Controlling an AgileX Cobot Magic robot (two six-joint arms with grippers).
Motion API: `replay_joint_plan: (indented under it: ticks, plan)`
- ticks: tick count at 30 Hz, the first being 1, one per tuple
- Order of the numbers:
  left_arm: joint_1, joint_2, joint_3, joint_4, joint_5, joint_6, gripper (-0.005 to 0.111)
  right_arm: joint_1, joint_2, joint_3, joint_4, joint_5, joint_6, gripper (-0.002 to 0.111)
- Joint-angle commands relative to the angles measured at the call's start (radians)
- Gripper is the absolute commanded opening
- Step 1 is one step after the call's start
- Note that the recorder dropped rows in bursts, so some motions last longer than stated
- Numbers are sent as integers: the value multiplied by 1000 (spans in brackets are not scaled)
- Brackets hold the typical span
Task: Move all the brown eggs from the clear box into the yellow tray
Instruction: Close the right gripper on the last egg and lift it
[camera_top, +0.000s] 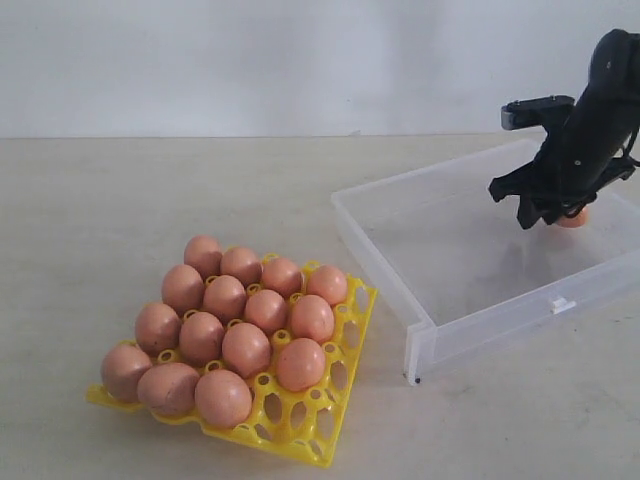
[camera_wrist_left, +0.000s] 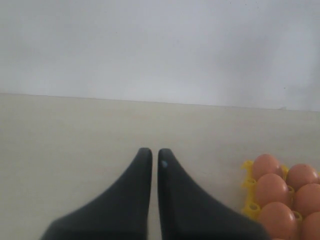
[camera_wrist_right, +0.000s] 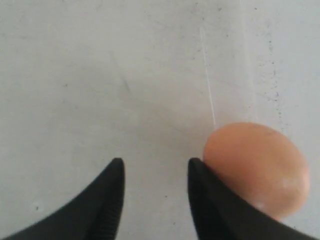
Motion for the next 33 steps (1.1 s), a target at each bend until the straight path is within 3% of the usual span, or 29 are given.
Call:
replay_joint_plan:
  ticks: [1, 20, 33]
  plan:
    - [6, -3, 3, -1, -5, 1, 4, -3, -40, -6, 3, 1, 20, 61]
    - [6, -3, 3, -1, -5, 1, 4, -3, -48, -6, -6, -105, -11, 60]
    - [6, -3, 3, -1, -5, 1, 4, -3, 10, -6, -176, -100, 45, 60]
